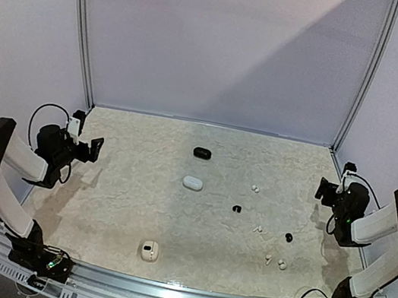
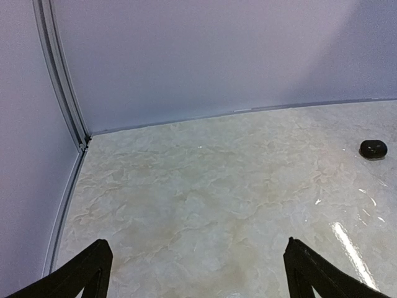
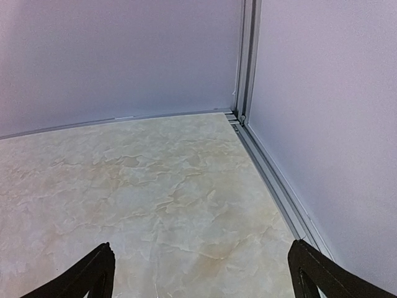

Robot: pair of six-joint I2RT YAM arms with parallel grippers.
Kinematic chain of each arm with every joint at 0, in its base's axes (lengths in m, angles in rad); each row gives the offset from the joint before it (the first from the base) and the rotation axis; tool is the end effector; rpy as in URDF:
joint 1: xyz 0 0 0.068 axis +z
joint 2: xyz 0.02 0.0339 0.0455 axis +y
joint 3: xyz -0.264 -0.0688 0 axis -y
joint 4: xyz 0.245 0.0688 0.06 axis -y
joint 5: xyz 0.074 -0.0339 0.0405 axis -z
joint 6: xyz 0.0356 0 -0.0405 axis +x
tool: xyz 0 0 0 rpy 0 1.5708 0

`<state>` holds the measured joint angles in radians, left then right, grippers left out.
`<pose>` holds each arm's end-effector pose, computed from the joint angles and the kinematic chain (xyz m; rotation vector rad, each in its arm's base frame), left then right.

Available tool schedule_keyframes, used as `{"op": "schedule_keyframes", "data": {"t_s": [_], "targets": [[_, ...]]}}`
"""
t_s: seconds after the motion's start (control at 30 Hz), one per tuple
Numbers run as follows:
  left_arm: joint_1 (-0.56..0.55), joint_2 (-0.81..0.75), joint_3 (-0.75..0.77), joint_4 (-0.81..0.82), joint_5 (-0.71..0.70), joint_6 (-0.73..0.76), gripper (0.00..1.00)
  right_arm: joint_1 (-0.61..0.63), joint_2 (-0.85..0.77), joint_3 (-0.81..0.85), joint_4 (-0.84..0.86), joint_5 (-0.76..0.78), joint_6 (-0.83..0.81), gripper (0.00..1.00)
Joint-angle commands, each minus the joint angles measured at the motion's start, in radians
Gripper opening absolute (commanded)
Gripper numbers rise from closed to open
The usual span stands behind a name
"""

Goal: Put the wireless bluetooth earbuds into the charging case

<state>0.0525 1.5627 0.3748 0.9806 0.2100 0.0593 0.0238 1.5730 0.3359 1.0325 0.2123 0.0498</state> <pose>0.2716 0.0068 0.1503 0.1572 1.7677 -0.1059 0.2642 -0.0012 0.1436 0.1761 1.7639 -0.1352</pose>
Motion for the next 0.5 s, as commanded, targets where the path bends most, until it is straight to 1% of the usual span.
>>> {"op": "schedule_keyframes", "data": {"t_s": [0.0, 0.1, 0.13, 0.17, 0.23, 0.27, 0.3, 0.33, 0.37, 0.43, 0.47], "targets": [[-0.014, -0.004, -0.005, -0.011, 0.007, 0.010, 0.99, -0.002, -0.084, 0.093, -0.210, 0.109, 0.041, 0.99], [-0.014, -0.008, -0.012, -0.004, 0.013, 0.011, 0.99, -0.002, -0.178, 0.178, -0.418, 0.083, 0.050, 0.99], [-0.011, -0.025, -0.018, 0.002, 0.026, 0.012, 0.99, -0.002, -0.215, 0.208, -0.521, 0.062, 0.071, 0.99], [-0.010, -0.043, -0.030, -0.012, 0.024, 0.015, 0.99, -0.002, -0.236, 0.238, -0.601, 0.030, 0.110, 0.99], [-0.015, -0.056, -0.066, 0.063, -0.016, 0.002, 0.99, -0.002, -0.284, 0.300, -0.757, -0.048, 0.164, 0.99], [-0.011, -0.090, -0.063, 0.045, -0.008, -0.001, 0.99, -0.002, -0.311, 0.323, -0.820, -0.088, 0.209, 0.99], [-0.010, -0.141, -0.039, -0.035, 0.029, 0.009, 0.99, 0.000, -0.325, 0.342, -0.876, -0.133, 0.233, 0.98], [-0.012, -0.208, 0.020, -0.190, 0.081, 0.030, 0.99, 0.001, -0.341, 0.357, -0.927, -0.171, 0.262, 0.98], [-0.016, -0.257, 0.098, -0.426, 0.153, 0.078, 0.99, 0.007, -0.359, 0.372, -0.977, -0.196, 0.282, 0.97], [-0.037, -0.283, 0.252, -0.670, 0.318, 0.157, 0.99, 0.045, -0.384, 0.403, -1.081, -0.201, 0.314, 0.96], [-0.047, -0.281, 0.319, -0.783, 0.368, 0.188, 0.99, 0.074, -0.394, 0.416, -1.135, -0.194, 0.314, 0.95]]}}
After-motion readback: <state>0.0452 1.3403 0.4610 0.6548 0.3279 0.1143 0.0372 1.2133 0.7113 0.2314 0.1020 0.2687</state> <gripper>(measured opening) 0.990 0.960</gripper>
